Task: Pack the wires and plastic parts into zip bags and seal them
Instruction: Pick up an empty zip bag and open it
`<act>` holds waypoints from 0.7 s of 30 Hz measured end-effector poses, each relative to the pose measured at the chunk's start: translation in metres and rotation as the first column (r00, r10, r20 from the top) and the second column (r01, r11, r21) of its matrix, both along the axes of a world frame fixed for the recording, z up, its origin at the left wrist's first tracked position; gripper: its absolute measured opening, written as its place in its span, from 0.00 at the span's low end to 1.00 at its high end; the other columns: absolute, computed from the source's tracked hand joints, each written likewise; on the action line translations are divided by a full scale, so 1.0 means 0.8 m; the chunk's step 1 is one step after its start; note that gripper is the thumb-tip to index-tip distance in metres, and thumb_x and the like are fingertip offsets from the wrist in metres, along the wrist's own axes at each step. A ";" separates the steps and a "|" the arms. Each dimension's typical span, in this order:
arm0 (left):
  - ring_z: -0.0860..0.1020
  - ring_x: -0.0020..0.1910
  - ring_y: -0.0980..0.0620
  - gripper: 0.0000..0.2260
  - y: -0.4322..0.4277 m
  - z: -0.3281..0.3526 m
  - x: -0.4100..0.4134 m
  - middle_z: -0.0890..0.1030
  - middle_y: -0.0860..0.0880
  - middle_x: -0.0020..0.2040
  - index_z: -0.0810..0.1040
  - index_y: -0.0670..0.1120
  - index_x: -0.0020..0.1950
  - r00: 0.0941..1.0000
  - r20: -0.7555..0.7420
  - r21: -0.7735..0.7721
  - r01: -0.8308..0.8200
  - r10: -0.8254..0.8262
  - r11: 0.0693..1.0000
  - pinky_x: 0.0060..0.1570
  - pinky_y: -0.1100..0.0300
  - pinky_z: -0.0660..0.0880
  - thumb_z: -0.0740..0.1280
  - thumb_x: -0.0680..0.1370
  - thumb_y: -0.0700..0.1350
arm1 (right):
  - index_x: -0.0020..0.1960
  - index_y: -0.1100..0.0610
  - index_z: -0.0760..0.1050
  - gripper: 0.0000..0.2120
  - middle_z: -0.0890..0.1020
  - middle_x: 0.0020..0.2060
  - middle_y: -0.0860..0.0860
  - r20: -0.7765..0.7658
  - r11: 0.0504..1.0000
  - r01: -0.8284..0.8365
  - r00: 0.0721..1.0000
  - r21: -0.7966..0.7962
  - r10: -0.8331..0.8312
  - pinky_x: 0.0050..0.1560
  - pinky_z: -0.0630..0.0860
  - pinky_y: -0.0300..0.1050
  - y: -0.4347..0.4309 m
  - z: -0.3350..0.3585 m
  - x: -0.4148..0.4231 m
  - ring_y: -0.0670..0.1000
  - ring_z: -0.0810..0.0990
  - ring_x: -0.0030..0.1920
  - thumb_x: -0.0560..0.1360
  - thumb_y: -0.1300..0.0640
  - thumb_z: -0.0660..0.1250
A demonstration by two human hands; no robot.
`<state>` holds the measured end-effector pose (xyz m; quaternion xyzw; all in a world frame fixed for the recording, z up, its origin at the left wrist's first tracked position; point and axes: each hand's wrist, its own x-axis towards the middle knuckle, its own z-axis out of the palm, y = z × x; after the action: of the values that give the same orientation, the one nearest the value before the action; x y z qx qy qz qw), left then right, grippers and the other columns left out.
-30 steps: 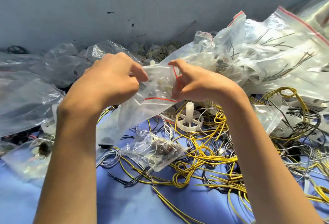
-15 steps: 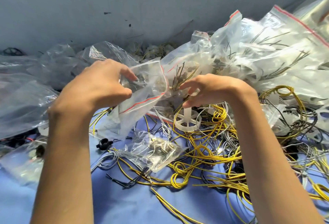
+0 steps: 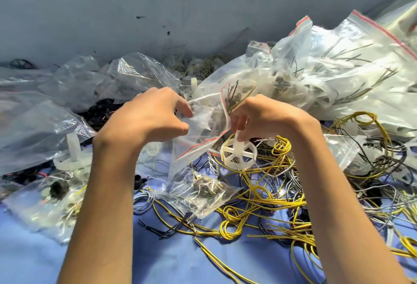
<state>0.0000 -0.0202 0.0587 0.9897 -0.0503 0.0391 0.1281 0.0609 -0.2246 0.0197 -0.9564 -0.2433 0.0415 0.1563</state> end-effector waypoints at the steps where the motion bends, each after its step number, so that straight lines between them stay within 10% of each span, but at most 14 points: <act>1: 0.75 0.47 0.48 0.16 0.000 -0.001 0.000 0.75 0.53 0.41 0.81 0.62 0.53 1.000 0.004 -0.003 0.000 0.000 1.000 0.56 0.54 0.75 0.69 0.69 0.46 | 0.43 0.52 0.83 0.07 0.79 0.31 0.40 0.030 1.000 -0.006 1.000 0.029 0.005 0.27 0.67 0.27 -0.002 0.003 -0.001 0.34 0.73 0.28 0.67 0.60 0.73; 9: 0.73 0.45 0.48 0.16 0.002 -0.003 0.005 0.70 0.62 0.34 0.81 0.62 0.53 0.999 0.051 -0.013 -0.006 0.007 1.000 0.50 0.56 0.73 0.69 0.68 0.46 | 0.42 0.53 0.81 0.05 0.81 0.33 0.47 0.195 0.919 -0.077 0.981 0.386 0.001 0.31 0.70 0.31 -0.029 0.039 -0.021 0.41 0.74 0.29 0.69 0.62 0.72; 15: 0.73 0.42 0.48 0.16 0.002 -0.005 0.007 0.70 0.61 0.33 0.81 0.61 0.53 0.998 0.052 -0.022 0.018 -0.017 1.000 0.46 0.57 0.72 0.69 0.68 0.46 | 0.45 0.57 0.80 0.07 0.83 0.36 0.54 0.216 0.759 -0.142 0.976 0.636 0.001 0.44 0.79 0.54 -0.027 0.050 -0.035 0.48 0.80 0.36 0.71 0.67 0.70; 21: 0.70 0.30 0.63 0.16 0.002 -0.008 0.009 0.71 0.60 0.29 0.81 0.60 0.52 0.994 0.034 -0.051 0.103 -0.101 0.993 0.34 0.62 0.67 0.73 0.67 0.45 | 0.46 0.55 0.79 0.09 0.81 0.37 0.50 0.304 0.557 -0.265 0.952 0.787 0.023 0.43 0.77 0.41 -0.020 0.064 -0.042 0.45 0.80 0.34 0.70 0.67 0.69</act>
<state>0.0069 -0.0183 0.0520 0.9814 -0.1016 0.0494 0.1549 0.0275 -0.2408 0.0708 -0.7474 -0.3309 -0.1881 0.5446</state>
